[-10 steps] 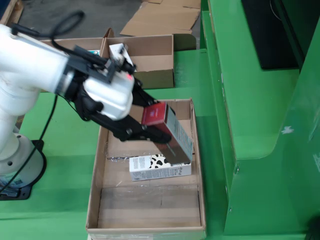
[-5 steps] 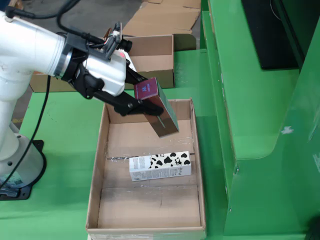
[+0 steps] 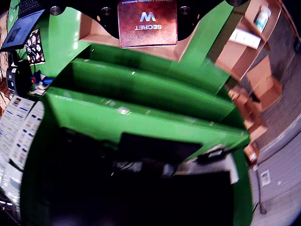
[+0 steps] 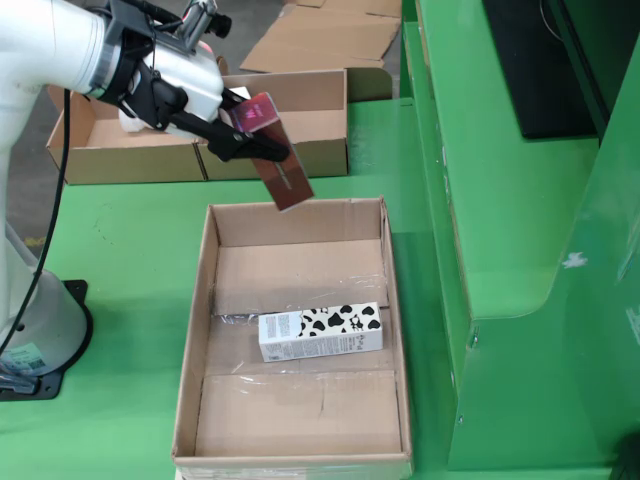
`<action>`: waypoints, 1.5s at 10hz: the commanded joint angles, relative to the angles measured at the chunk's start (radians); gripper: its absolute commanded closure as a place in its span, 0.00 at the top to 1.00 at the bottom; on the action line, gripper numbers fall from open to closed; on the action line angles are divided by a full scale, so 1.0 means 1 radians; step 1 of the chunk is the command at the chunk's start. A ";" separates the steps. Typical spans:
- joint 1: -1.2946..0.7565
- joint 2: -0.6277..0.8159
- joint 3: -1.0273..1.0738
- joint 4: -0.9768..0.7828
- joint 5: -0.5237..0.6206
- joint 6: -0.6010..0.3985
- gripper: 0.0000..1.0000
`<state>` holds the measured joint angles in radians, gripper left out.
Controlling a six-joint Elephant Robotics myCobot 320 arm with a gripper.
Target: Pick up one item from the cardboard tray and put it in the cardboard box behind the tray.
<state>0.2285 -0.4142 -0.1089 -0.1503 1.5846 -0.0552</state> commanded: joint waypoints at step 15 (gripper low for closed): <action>1.353 0.786 -0.811 -0.427 -0.377 0.355 0.00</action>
<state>0.9142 0.2775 -0.7992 -0.4800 1.2624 0.2253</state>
